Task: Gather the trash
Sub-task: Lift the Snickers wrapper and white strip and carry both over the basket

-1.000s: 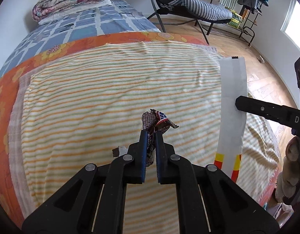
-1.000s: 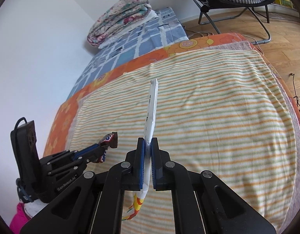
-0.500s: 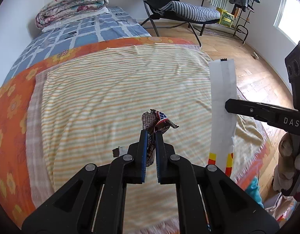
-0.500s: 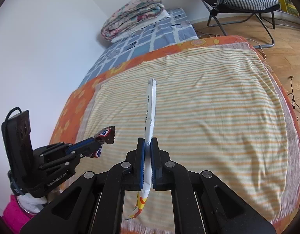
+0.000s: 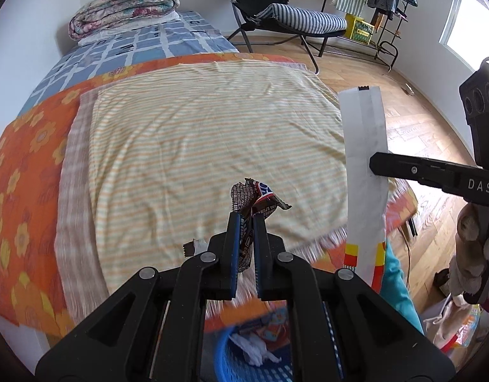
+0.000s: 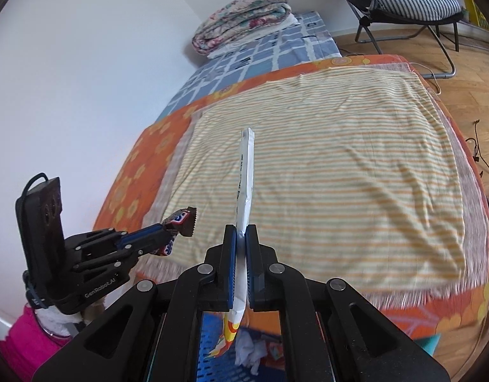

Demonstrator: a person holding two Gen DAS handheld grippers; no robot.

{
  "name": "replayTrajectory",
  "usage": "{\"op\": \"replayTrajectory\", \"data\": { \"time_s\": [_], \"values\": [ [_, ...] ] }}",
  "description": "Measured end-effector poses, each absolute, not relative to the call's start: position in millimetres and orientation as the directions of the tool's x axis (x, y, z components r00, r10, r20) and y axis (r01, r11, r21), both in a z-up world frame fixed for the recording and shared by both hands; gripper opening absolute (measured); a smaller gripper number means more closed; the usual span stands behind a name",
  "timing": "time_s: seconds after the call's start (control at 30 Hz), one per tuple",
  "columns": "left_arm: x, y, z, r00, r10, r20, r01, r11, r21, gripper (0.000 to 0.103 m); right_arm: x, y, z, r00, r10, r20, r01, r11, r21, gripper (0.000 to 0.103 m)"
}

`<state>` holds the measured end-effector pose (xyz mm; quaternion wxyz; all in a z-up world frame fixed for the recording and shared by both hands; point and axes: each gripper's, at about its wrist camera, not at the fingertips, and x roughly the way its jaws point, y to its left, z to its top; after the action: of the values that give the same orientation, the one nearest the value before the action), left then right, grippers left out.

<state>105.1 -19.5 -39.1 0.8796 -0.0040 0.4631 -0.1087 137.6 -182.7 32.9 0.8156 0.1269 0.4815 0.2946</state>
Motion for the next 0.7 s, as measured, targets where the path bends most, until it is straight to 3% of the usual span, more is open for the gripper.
{"op": "replayTrajectory", "data": {
  "time_s": [0.7],
  "values": [
    [-8.9,-31.2,-86.0,0.486,-0.242,-0.84,0.185,0.968,-0.172,0.006,23.1,-161.9,-0.8,0.306,0.55,-0.777,-0.442,0.805,0.396,0.004]
  ]
}}
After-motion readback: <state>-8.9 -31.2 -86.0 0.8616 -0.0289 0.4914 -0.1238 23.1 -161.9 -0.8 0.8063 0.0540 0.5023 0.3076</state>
